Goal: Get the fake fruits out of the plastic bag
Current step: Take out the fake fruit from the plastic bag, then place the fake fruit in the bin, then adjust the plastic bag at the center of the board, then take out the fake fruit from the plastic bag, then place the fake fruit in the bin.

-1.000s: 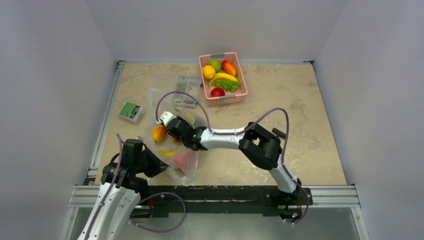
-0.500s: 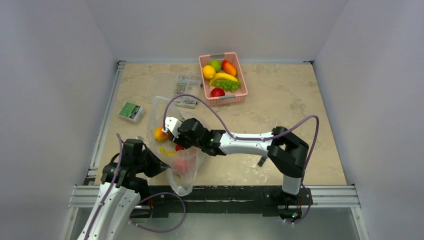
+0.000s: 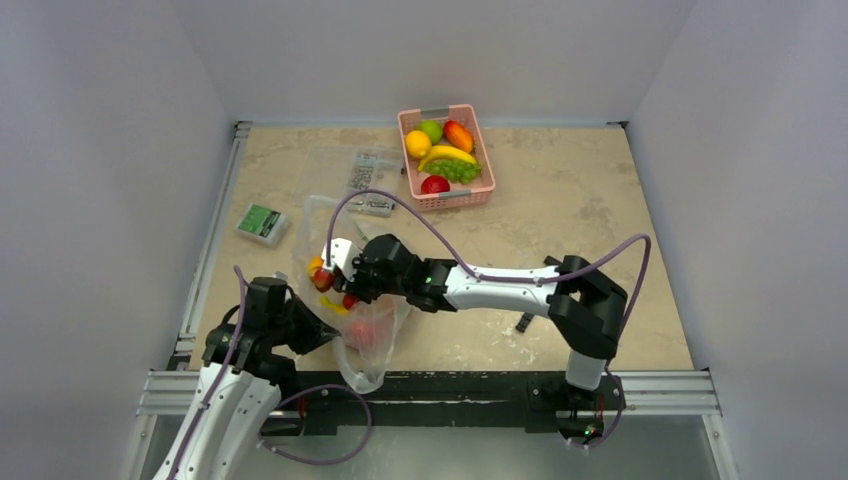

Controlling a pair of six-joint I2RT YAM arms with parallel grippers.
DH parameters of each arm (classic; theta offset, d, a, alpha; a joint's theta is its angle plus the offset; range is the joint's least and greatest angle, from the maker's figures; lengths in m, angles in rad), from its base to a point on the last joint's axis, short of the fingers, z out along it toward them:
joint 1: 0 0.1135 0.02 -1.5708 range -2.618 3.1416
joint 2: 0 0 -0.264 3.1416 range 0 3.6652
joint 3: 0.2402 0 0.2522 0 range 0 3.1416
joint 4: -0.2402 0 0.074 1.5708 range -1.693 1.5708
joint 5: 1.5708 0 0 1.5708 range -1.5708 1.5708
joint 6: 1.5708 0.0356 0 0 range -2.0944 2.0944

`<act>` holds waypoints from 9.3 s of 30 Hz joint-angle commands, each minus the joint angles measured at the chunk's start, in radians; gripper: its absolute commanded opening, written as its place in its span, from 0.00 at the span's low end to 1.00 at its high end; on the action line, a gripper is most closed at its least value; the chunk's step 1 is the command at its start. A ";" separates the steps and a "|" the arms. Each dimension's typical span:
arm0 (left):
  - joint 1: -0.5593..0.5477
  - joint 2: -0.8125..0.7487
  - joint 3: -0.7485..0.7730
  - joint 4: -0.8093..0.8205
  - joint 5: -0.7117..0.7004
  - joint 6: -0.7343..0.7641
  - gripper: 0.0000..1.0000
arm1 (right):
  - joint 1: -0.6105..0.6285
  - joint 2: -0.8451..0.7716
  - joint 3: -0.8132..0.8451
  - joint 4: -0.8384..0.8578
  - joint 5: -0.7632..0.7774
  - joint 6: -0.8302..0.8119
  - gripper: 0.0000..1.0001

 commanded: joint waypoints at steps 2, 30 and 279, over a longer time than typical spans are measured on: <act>-0.003 0.003 0.020 0.029 0.007 0.008 0.00 | 0.013 -0.157 0.000 0.135 -0.023 0.050 0.00; -0.003 0.005 0.022 0.027 0.002 0.011 0.00 | -0.206 -0.382 -0.053 0.403 -0.414 0.725 0.00; -0.123 0.321 0.289 -0.003 -0.280 0.276 0.00 | -0.751 0.055 0.135 0.311 0.128 0.447 0.00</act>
